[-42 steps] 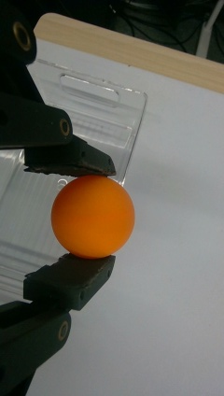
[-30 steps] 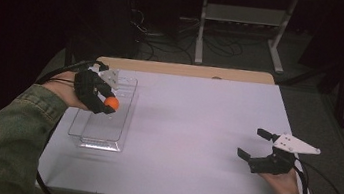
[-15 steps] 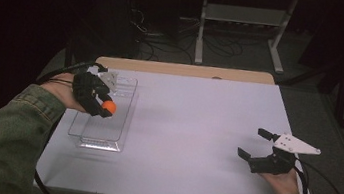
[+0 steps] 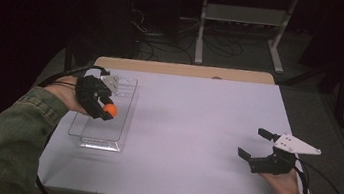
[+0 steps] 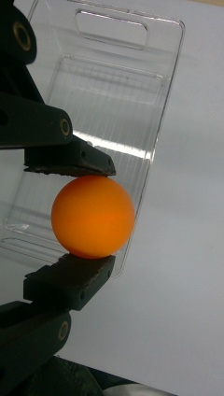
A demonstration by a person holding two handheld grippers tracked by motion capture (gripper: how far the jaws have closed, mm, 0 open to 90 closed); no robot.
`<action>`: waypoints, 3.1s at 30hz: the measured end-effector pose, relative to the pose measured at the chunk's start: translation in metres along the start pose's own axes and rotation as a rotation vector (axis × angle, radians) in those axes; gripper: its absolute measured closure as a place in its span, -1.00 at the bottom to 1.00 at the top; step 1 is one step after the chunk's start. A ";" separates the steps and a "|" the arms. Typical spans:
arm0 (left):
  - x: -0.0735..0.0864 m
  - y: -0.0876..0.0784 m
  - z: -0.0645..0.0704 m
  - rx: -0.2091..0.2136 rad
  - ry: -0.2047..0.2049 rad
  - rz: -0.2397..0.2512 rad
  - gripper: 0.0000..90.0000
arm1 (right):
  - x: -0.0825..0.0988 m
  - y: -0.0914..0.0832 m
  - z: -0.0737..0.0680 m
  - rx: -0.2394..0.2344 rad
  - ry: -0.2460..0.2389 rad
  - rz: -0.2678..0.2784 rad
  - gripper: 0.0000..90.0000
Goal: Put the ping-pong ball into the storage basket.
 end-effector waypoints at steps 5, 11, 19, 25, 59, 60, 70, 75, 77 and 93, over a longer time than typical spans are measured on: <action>0.001 0.005 0.000 0.008 0.000 -0.008 0.12 | 0.000 0.000 0.000 0.000 0.001 0.000 -1.00; 0.001 0.009 0.001 0.019 -0.004 -0.005 0.12 | -0.001 -0.001 0.000 0.000 -0.003 0.005 -1.00; 0.003 0.017 0.002 0.027 -0.008 -0.008 0.12 | -0.001 -0.001 0.000 0.000 -0.003 0.006 -1.00; 0.003 0.023 0.004 0.037 -0.011 -0.010 0.12 | -0.001 -0.001 0.000 0.000 -0.004 0.005 -1.00; 0.011 0.052 0.011 0.076 -0.019 -0.004 0.12 | 0.000 -0.001 0.000 0.000 -0.004 0.002 -1.00; 0.011 0.053 0.012 0.078 -0.019 -0.005 0.12 | 0.000 -0.001 -0.001 0.000 -0.005 0.002 -1.00; 0.014 0.062 0.014 0.082 -0.026 -0.006 0.12 | 0.000 -0.001 -0.001 -0.001 -0.006 0.001 -1.00; 0.016 0.067 0.015 0.088 -0.022 -0.010 0.12 | 0.000 -0.001 -0.001 0.000 -0.006 -0.001 -1.00; 0.017 0.069 0.015 0.089 -0.024 -0.012 0.12 | 0.000 -0.001 -0.001 0.000 -0.009 -0.002 -1.00; 0.024 0.090 0.013 0.096 -0.036 -0.006 0.12 | 0.001 -0.001 0.000 0.002 -0.007 -0.005 -1.00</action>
Point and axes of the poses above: each handheld gripper's, and its own axes: y roughly forward along the jaws, x roughly out of its underside, z roughly to its right, the point moved 10 cm from there along y, roughly forward along the jaws, and after that the axes turned 12 degrees about y, right-handed, at the moved point
